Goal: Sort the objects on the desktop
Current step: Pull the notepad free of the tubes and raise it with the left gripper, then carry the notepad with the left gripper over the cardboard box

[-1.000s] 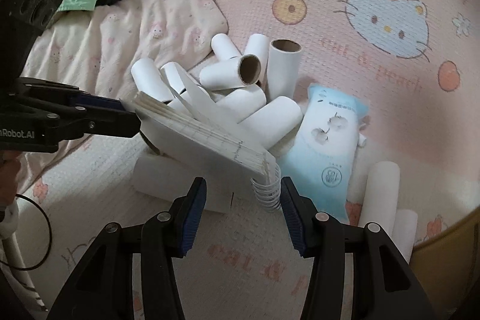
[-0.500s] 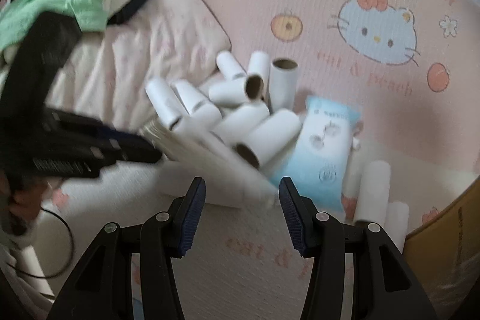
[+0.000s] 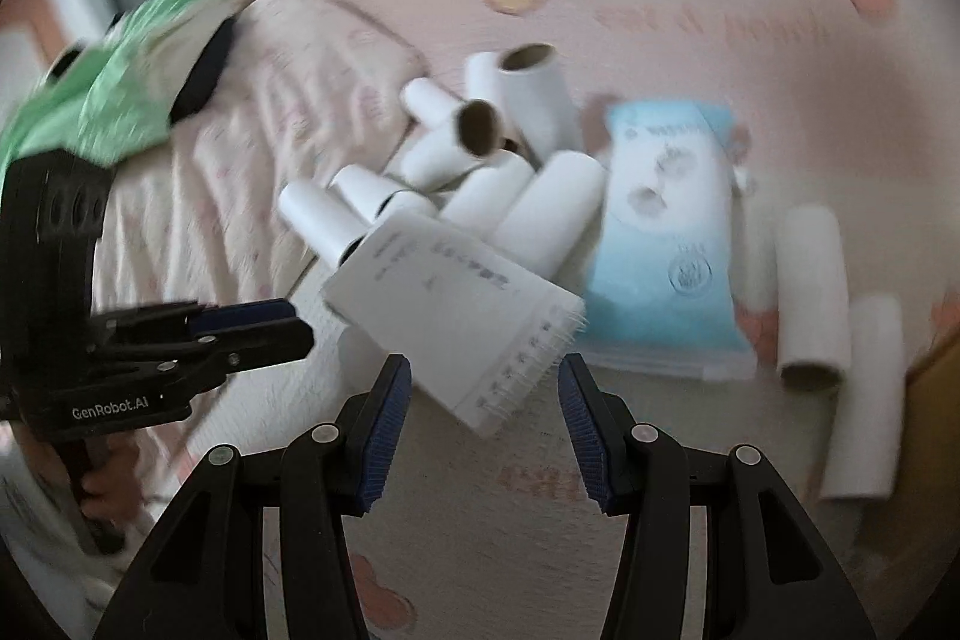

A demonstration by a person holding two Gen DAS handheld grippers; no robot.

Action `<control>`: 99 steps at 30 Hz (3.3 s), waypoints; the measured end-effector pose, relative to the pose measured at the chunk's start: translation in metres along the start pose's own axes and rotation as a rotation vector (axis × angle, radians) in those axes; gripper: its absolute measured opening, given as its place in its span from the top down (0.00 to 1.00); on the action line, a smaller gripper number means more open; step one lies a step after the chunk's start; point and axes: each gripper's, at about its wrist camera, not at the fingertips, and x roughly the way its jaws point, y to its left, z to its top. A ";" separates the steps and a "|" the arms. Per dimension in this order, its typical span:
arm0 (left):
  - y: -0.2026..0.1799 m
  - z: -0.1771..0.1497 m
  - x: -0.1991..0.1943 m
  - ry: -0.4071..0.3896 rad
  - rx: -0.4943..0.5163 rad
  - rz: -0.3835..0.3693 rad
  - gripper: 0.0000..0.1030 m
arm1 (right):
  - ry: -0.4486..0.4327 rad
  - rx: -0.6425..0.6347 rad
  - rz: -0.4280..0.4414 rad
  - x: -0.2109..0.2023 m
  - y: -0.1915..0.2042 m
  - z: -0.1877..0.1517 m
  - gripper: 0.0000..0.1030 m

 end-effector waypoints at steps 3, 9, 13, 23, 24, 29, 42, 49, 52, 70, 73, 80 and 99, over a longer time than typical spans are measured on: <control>0.010 0.015 0.007 -0.002 -0.028 -0.019 0.42 | 0.028 0.076 0.011 0.009 -0.009 0.002 0.53; 0.016 0.034 0.029 0.047 -0.034 -0.007 0.41 | 0.079 0.114 0.027 0.022 -0.012 0.009 0.53; 0.016 0.040 0.038 0.082 -0.051 -0.035 0.42 | 0.105 0.108 0.026 0.029 -0.012 0.013 0.53; 0.018 0.039 0.046 0.127 -0.118 -0.107 0.41 | 0.157 0.038 -0.108 0.048 -0.012 0.012 0.53; 0.018 0.039 0.046 0.129 -0.122 -0.107 0.41 | 0.171 0.038 -0.123 0.051 -0.014 0.010 0.53; 0.009 0.036 0.050 0.144 -0.073 -0.074 0.53 | 0.139 0.157 0.037 0.052 -0.032 0.002 0.53; 0.016 0.005 0.038 0.171 -0.142 -0.020 0.53 | 0.160 0.120 0.051 0.061 -0.026 -0.005 0.52; 0.025 -0.023 0.044 0.216 -0.226 -0.054 0.53 | 0.154 0.098 0.043 0.060 -0.023 -0.006 0.51; 0.023 -0.030 0.045 0.203 -0.253 -0.063 0.53 | 0.157 0.093 0.046 0.059 -0.024 -0.006 0.51; 0.009 -0.032 0.037 0.141 -0.192 -0.034 0.73 | 0.220 -0.063 0.137 0.067 -0.017 0.009 0.42; 0.005 -0.030 0.033 0.131 -0.165 -0.019 0.73 | 0.210 -0.089 0.118 0.064 -0.010 0.005 0.42; -0.003 -0.021 0.012 0.081 -0.124 -0.022 0.73 | 0.175 -0.094 0.067 0.041 0.003 -0.005 0.42; -0.077 0.018 -0.046 -0.107 0.067 -0.091 0.71 | -0.071 -0.086 -0.075 -0.072 0.008 0.009 0.42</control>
